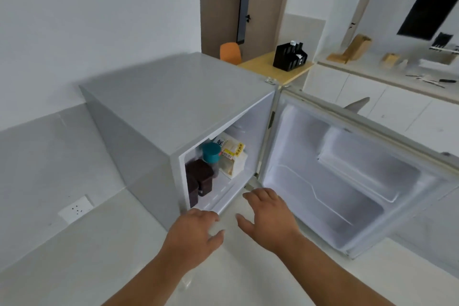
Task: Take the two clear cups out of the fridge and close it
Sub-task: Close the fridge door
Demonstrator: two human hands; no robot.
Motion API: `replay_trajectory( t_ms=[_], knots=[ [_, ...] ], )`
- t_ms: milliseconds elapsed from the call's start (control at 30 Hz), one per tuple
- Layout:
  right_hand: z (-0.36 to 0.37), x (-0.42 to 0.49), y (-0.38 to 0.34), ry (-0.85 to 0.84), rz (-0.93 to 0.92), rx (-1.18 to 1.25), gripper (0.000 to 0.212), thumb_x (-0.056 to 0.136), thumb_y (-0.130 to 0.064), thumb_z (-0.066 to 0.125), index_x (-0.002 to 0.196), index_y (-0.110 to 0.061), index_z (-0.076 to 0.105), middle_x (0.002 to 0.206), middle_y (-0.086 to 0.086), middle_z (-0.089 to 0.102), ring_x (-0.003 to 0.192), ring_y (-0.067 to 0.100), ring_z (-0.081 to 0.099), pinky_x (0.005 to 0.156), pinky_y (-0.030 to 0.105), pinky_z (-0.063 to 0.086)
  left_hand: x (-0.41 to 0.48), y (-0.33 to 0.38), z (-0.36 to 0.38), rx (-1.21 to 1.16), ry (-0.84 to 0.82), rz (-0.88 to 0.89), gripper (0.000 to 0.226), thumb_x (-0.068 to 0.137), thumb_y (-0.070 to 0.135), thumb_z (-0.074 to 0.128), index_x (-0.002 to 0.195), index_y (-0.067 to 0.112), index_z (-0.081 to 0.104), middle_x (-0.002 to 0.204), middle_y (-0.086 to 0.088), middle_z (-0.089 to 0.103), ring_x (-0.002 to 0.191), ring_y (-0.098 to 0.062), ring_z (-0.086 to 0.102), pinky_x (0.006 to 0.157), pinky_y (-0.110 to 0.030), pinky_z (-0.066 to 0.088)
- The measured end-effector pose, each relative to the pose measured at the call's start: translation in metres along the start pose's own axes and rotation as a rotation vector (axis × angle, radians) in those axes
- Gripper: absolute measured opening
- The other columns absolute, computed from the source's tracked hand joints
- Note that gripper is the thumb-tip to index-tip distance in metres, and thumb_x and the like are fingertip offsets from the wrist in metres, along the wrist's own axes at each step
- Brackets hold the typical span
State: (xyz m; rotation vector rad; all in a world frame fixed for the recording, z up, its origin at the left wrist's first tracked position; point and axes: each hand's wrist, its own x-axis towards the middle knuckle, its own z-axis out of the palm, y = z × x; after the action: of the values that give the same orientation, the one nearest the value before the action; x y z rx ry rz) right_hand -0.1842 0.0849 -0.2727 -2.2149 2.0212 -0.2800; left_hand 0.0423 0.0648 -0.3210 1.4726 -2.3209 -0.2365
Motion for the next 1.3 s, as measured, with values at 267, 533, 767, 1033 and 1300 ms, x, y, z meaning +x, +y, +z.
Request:
replay_trajectory(
  t_ms=[267, 533, 767, 1033, 1300],
  knots=[
    [-0.100, 0.011, 0.044, 0.192, 0.049, -0.049, 0.075, 0.088, -0.072, 0.029, 0.146, -0.029, 0.048, 0.147, -0.004, 0.053, 0.139, 0.022, 0.040, 0.119, 0.041, 0.033, 0.085, 0.071, -0.062, 0.012, 0.074, 0.190, 0.059, 0.086, 0.073, 0.045, 0.132, 0.038, 0.056, 0.128, 0.013, 0.065, 0.120, -0.010, 0.055, 0.099, -0.032, 0.049],
    [-0.191, 0.026, 0.073, 0.336, 0.070, -0.114, 0.077, 0.091, -0.072, 0.029, 0.155, -0.030, 0.034, 0.161, 0.000, 0.038, 0.153, 0.027, 0.021, 0.125, 0.046, 0.019, 0.155, 0.100, -0.141, 0.143, 0.192, 0.251, 0.071, 0.087, 0.072, 0.042, 0.146, 0.032, 0.046, 0.158, 0.003, 0.042, 0.143, -0.019, 0.036, 0.117, -0.041, 0.032],
    [-0.227, 0.031, 0.116, 0.332, 0.189, -0.191, 0.076, 0.092, -0.069, 0.034, 0.155, -0.028, 0.033, 0.158, 0.003, 0.041, 0.150, 0.031, 0.025, 0.125, 0.049, 0.017, 0.190, 0.083, -0.170, 0.277, 0.188, 0.200, 0.074, 0.084, 0.076, 0.041, 0.143, 0.033, 0.050, 0.154, 0.003, 0.049, 0.138, -0.021, 0.044, 0.112, -0.044, 0.037],
    [-0.202, 0.024, 0.189, 0.142, 0.426, -0.315, 0.070, 0.097, -0.062, 0.023, 0.156, -0.023, 0.025, 0.146, 0.006, 0.052, 0.124, 0.031, 0.051, 0.101, 0.047, 0.041, 0.204, 0.048, -0.164, 0.204, 0.107, 0.102, 0.050, 0.087, 0.062, 0.052, 0.125, 0.030, 0.059, 0.120, 0.008, 0.067, 0.105, -0.016, 0.055, 0.084, -0.038, 0.053],
    [-0.190, 0.022, 0.194, 0.224, 0.375, -0.374, 0.057, 0.104, -0.043, 0.024, 0.157, -0.022, 0.025, 0.149, 0.001, 0.047, 0.116, 0.028, 0.053, 0.100, 0.043, 0.043, 0.205, 0.046, -0.164, 0.142, 0.135, 0.085, 0.034, 0.092, 0.044, 0.055, 0.122, 0.029, 0.062, 0.117, 0.008, 0.069, 0.104, -0.017, 0.057, 0.084, -0.039, 0.053]
  ],
)
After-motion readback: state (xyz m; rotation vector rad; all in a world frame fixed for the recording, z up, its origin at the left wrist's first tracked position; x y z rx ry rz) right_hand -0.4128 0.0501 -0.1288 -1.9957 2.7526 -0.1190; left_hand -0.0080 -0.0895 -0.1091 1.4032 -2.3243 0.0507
